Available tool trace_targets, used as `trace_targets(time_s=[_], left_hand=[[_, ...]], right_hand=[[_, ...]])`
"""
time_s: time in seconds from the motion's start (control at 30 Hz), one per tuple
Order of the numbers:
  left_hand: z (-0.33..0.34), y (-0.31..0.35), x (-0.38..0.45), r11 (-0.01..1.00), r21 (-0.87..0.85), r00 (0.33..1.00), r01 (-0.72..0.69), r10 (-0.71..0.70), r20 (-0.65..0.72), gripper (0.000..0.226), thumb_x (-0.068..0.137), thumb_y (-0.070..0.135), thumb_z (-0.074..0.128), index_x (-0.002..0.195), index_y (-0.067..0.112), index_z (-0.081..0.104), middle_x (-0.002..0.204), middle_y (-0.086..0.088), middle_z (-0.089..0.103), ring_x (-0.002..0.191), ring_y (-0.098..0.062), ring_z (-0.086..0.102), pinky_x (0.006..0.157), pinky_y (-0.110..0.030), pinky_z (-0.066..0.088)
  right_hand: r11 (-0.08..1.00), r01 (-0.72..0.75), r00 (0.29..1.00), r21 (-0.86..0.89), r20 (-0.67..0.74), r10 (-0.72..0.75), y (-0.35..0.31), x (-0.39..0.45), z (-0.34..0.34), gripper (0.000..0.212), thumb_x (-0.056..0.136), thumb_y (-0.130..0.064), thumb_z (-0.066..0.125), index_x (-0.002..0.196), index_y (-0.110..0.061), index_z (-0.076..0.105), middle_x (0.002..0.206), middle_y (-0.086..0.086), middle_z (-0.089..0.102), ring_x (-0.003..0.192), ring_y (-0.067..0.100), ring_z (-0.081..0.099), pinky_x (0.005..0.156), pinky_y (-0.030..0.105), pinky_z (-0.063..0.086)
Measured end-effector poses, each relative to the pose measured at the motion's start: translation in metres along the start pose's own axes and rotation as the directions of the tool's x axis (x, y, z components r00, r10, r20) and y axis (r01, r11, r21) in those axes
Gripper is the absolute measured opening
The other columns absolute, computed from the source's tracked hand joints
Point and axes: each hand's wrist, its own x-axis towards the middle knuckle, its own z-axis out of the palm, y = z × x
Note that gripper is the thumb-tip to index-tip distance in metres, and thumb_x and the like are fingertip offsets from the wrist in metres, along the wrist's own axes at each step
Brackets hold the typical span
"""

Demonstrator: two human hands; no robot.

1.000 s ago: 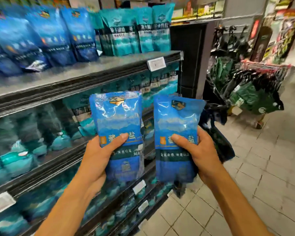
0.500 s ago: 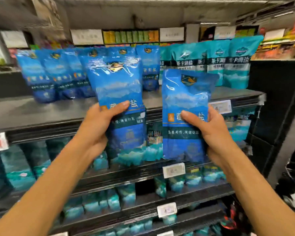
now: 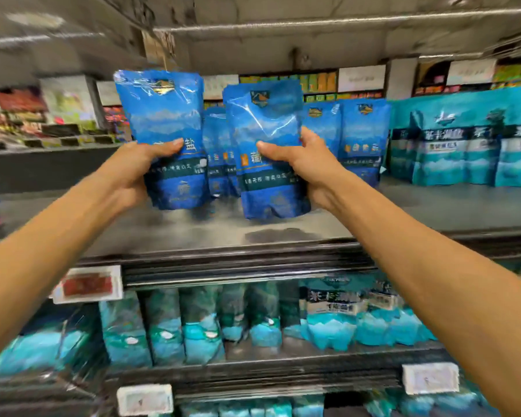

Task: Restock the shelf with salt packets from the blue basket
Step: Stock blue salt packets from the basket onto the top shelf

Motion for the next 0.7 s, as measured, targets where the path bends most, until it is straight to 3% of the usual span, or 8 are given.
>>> trace_targets(time_s=[0.13,0.2,0.33,0.43,0.5,0.57,0.63,0.7], left_hand=[[-0.039,-0.006,0.037,0.998,0.063,0.999,0.012,-0.01,-0.033,0.039,0.094,0.008,0.063,0.133,0.015,0.064,0.124,-0.005,0.072,0.084,-0.012,0.074,0.067,-0.029,0.063],[-0.05,-0.01,0.052,0.997,0.074,0.999,0.009,-0.006,-0.045,0.041,0.093,0.008,0.065,0.134,0.013,0.064,0.128,-0.008,0.069,0.089,-0.015,0.072,0.066,-0.03,0.063],[-0.061,-0.024,0.077,0.999,0.051,0.999,0.005,-0.003,-0.045,0.044,0.092,0.006,0.066,0.135,0.01,0.063,0.13,-0.01,0.068,0.11,-0.024,0.068,0.076,-0.033,0.063],[-0.069,-0.038,0.085,0.996,0.082,0.999,0.026,-0.023,-0.039,0.041,0.093,0.006,0.065,0.134,0.01,0.064,0.13,-0.009,0.069,0.114,-0.024,0.068,0.082,-0.033,0.062],[-0.08,-0.045,0.085,0.991,0.131,0.999,0.033,-0.03,-0.024,0.038,0.093,0.007,0.066,0.13,0.01,0.066,0.126,-0.007,0.072,0.11,-0.02,0.07,0.084,-0.031,0.061],[-0.092,-0.045,0.082,0.932,0.363,1.0,0.003,0.0,-0.009,0.031,0.087,0.01,0.074,0.118,0.018,0.072,0.112,0.004,0.077,0.099,-0.008,0.073,0.079,-0.024,0.06],[-0.1,-0.041,0.076,0.783,0.622,1.0,-0.014,0.02,-0.003,0.025,0.076,0.019,0.085,0.098,0.028,0.077,0.093,0.017,0.079,0.078,0.008,0.071,0.06,-0.009,0.053],[-0.105,-0.041,0.073,0.715,0.698,1.0,-0.027,0.016,0.023,0.025,0.066,0.028,0.09,0.088,0.033,0.078,0.086,0.021,0.078,0.067,0.01,0.068,0.051,-0.004,0.046]], right_hand=[[0.998,-0.064,0.998,-0.029,-0.004,0.064,0.024,0.044,0.039,0.019,0.08,0.002,0.079,0.088,-0.013,0.069,0.078,0.005,0.075,0.062,0.014,0.071,0.062,0.031,0.062],[0.995,-0.083,0.996,-0.056,-0.014,0.083,0.036,0.063,0.052,0.02,0.079,0.001,0.081,0.094,-0.009,0.072,0.08,0.006,0.076,0.059,0.011,0.071,0.056,0.026,0.06],[0.989,-0.108,0.994,-0.1,-0.046,0.104,0.056,0.101,0.075,0.035,0.076,-0.008,0.086,0.107,-0.008,0.071,0.095,0.008,0.078,0.076,0.018,0.072,0.07,0.028,0.059],[0.972,-0.115,0.993,-0.204,-0.022,0.113,0.071,0.118,0.08,0.038,0.077,-0.016,0.087,0.109,-0.011,0.068,0.104,0.006,0.077,0.084,0.018,0.07,0.065,0.022,0.053],[0.947,-0.093,0.993,-0.307,0.037,0.11,0.079,0.123,0.075,0.043,0.076,-0.017,0.088,0.113,-0.007,0.067,0.102,0.006,0.076,0.079,0.013,0.07,0.054,0.016,0.048],[0.896,-0.059,0.99,-0.439,0.086,0.108,0.084,0.124,0.067,0.043,0.074,-0.022,0.09,0.108,-0.009,0.068,0.088,0.002,0.074,0.063,0.007,0.063,0.049,0.014,0.044],[0.806,-0.035,0.986,-0.59,0.113,0.125,0.087,0.124,0.06,0.04,0.071,-0.036,0.091,0.089,-0.017,0.061,0.072,-0.003,0.064,0.06,0.014,0.054,0.053,0.023,0.044],[0.725,-0.004,0.988,-0.689,0.112,0.111,0.089,0.122,0.056,0.047,0.07,-0.048,0.089,0.072,-0.025,0.049,0.057,-0.012,0.053,0.055,0.012,0.046,0.048,0.021,0.037]])
